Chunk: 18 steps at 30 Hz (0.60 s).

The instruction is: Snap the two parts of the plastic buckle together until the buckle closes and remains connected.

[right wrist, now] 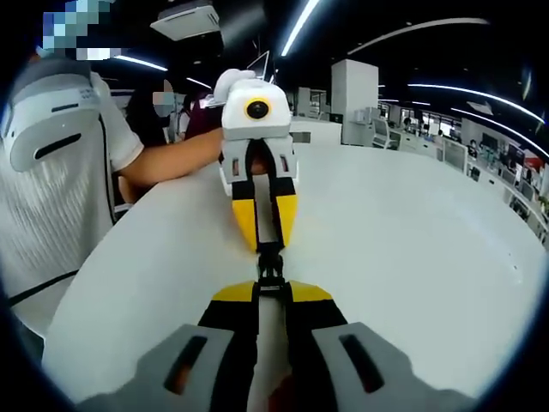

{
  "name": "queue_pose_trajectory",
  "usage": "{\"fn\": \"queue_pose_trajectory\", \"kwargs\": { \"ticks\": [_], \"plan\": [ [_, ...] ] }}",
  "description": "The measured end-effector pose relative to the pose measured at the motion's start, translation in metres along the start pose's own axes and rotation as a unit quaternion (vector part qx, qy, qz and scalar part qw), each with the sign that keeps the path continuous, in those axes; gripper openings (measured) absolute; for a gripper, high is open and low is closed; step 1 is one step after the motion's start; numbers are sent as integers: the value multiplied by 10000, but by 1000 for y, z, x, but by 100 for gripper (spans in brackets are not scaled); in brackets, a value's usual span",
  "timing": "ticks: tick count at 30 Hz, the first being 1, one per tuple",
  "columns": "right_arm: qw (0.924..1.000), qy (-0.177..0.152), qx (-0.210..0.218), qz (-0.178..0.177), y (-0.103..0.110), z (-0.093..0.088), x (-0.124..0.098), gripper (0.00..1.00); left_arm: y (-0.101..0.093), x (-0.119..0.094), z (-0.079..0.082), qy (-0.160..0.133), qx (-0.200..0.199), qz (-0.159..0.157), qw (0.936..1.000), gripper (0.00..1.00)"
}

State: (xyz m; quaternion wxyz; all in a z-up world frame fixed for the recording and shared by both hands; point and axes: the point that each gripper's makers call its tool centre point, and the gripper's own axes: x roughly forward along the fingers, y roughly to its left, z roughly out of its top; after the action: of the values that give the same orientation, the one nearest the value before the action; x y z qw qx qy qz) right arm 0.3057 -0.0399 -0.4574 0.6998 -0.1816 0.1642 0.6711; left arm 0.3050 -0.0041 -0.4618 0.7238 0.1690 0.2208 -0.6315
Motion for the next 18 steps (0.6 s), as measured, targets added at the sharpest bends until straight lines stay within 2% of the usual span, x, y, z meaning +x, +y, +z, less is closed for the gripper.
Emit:
{"fn": "queue_pose_trajectory", "kwargs": {
  "ticks": [18],
  "plan": [
    [9999, -24, -34, 108, 4, 2, 2, 11, -4, 1, 2, -63, 22, -128, 9999, 11]
  ]
}}
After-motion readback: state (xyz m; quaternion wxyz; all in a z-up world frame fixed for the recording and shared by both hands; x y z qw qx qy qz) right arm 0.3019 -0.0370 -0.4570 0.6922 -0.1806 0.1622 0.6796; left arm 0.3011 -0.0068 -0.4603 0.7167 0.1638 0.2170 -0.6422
